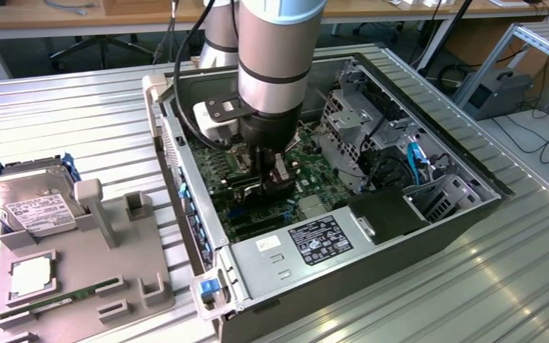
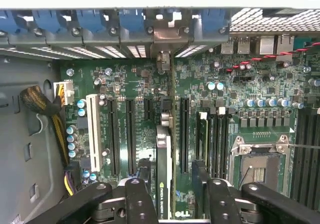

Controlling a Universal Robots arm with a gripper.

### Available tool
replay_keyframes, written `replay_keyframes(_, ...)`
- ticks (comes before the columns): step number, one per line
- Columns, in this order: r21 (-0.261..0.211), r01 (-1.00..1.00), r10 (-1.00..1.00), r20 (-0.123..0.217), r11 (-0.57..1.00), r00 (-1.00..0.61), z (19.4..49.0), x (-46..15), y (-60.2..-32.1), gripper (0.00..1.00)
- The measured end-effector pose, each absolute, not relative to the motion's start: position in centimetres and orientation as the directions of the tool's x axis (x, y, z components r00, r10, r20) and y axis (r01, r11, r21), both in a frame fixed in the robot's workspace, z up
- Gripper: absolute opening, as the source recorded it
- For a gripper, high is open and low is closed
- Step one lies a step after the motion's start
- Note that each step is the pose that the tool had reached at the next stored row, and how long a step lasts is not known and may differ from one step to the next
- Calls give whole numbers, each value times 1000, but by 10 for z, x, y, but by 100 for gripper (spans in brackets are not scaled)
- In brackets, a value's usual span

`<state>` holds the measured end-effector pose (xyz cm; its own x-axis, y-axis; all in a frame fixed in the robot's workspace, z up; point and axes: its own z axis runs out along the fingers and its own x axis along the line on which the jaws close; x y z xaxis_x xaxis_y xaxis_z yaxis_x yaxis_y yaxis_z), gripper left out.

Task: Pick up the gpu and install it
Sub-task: 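Insert the gpu into the slot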

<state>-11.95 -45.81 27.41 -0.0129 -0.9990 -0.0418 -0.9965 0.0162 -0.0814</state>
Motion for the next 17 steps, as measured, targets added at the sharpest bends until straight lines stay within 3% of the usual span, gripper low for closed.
replay_keyframes(4, -81, -997, -999, -42, 16, -13, 274, -119, -458, 46)
replay_keyframes(8, -4, -1000, -999, -38, 25, -25, 275, -116, -458, 46)
replay_keyframes(17, -1, -1000, -999, -37, 25, -25, 291, -109, -457, 46)
